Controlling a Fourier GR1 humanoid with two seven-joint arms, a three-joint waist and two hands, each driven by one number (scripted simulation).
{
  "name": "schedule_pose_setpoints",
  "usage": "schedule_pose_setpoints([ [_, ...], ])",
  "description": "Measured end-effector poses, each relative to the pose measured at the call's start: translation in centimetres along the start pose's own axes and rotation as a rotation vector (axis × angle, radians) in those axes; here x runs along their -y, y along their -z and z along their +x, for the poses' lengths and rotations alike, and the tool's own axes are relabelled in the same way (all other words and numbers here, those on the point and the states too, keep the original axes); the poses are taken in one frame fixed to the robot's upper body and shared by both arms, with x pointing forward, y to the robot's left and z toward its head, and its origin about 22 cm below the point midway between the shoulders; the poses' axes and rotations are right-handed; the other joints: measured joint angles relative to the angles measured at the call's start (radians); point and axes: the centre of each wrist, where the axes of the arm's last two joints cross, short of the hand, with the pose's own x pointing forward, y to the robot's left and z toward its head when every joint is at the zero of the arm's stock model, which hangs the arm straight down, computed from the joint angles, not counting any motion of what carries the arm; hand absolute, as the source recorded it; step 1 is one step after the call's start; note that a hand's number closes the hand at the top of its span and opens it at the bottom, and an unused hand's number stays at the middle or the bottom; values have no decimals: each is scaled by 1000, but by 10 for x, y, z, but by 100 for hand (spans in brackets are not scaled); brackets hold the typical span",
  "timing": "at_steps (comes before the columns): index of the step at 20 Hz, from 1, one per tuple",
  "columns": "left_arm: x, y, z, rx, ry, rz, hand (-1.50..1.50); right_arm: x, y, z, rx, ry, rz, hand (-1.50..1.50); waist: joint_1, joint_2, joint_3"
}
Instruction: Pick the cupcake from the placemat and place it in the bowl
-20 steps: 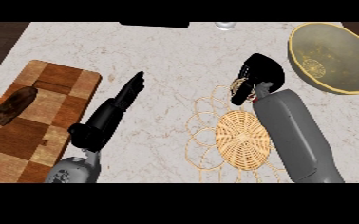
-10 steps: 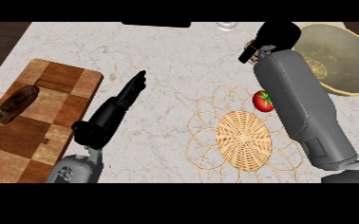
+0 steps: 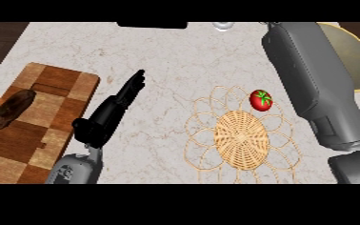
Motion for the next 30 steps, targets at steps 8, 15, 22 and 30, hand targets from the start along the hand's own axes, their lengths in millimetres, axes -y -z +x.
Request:
schedule_pose_setpoints([
  [8,-3,-5,2,-9,-1,18,0,-9,43,-35,-105,-68,-81,150,-13,-4,0],
  [15,-2,-4,4,-9,-6,19,0,-18,75,-82,-153,-192,-192,150,-19,-5,0],
  [22,-4,-8,0,-5,-4,33,0,-28,99,-138,-304,-144,32,-150,-22,-4,2],
  [30,-11,-7,3,-5,0,21,0,-27,111,-166,-276,49,140,-150,-17,-2,2],
])
